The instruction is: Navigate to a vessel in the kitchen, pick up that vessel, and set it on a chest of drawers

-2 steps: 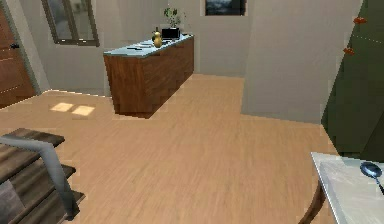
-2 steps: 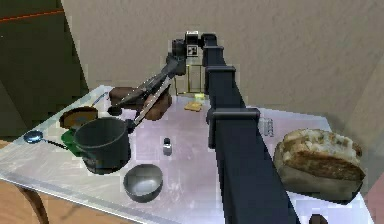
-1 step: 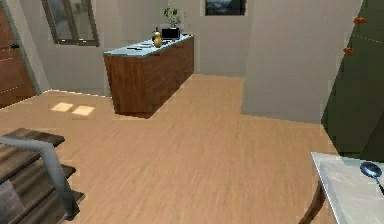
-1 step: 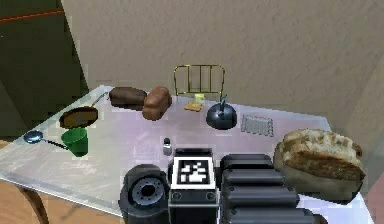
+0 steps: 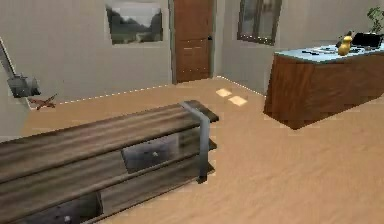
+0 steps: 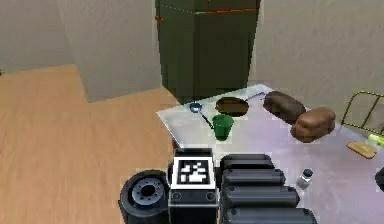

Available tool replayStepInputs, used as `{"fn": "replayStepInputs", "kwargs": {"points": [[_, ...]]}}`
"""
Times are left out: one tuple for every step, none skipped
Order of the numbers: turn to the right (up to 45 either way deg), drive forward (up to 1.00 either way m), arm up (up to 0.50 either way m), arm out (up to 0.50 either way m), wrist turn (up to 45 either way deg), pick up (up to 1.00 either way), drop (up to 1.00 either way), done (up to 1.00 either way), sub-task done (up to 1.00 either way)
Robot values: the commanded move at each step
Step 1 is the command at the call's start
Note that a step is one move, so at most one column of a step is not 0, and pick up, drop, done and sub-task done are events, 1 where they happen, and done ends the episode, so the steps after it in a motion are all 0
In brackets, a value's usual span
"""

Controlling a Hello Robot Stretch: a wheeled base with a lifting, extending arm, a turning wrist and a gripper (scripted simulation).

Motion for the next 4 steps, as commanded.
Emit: {"fn": "replayStepInputs", "kwargs": {"points": [[-45.0, 0.00, 0.00, 0.00, 0.0, 0.00, 0.00, 0.00, 0.00], [-45.0, 0.00, 0.00, 0.00, 0.0, 0.00, 0.00, 0.00, 0.00], [-12.0, 0.00, 0.00, 0.00, 0.0, 0.00, 0.00, 0.00, 0.00], [0.0, 0.60, 0.00, 0.00, 0.0, 0.00, 0.00, 0.00, 0.00]]}}
